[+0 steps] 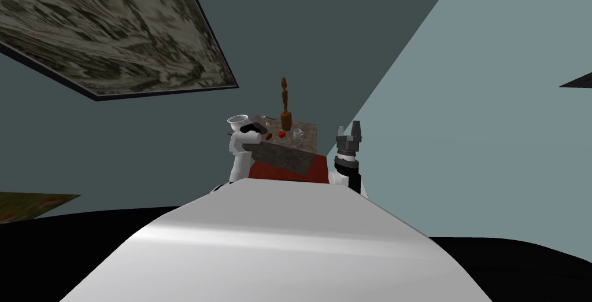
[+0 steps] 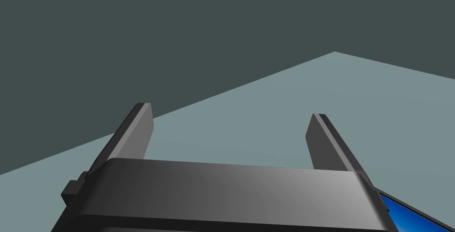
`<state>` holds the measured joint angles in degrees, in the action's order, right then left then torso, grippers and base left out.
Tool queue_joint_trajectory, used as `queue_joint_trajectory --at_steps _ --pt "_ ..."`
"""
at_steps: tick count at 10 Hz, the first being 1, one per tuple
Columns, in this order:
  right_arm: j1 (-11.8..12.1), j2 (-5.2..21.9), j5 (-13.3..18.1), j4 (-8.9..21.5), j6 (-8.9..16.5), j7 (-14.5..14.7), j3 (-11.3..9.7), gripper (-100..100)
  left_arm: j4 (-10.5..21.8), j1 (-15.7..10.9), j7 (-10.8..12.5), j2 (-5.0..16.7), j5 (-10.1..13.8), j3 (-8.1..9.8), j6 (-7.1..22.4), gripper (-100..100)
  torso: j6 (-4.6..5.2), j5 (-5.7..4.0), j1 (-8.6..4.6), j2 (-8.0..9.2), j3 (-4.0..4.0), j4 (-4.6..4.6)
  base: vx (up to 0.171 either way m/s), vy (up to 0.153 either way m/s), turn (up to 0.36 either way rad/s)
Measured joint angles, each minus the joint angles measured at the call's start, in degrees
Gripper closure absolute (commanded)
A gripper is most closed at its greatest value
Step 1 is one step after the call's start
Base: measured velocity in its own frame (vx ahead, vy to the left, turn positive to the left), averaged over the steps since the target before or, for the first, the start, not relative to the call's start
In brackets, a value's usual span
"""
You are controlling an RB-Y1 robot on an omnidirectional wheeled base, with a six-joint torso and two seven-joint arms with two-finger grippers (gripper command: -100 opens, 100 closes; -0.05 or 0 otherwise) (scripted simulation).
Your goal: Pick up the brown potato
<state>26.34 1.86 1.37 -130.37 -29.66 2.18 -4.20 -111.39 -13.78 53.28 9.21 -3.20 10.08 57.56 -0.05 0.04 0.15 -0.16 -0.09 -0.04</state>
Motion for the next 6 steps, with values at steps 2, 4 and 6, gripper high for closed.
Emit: queue_joint_trajectory --at_steps 2,4,6 --pt "0.0 0.0 0.0 0.0 0.0 0.0 0.0 0 0.2 -0.6 0.9 -0.2 0.0 0.17 2.9 -100 0.02 -0.02 -0.07 0.03 0.02 0.01 0.031 0.027 -0.057" --pt "0.0 0.0 0.0 0.0 0.0 0.0 0.0 0 1.1 -1.2 2.3 -0.3 0.3 0.53 5.9 -100 0.01 -0.01 -0.03 -0.04 -0.02 0.00 0.051 0.033 -0.054" --pt "0.0 0.0 0.0 0.0 0.0 0.0 0.0 0 2.3 -1.8 3.5 -0.3 0.9 1.03 8.9 -100 0.01 0.00 0.02 -0.10 -0.05 -0.02 0.058 0.045 -0.053"
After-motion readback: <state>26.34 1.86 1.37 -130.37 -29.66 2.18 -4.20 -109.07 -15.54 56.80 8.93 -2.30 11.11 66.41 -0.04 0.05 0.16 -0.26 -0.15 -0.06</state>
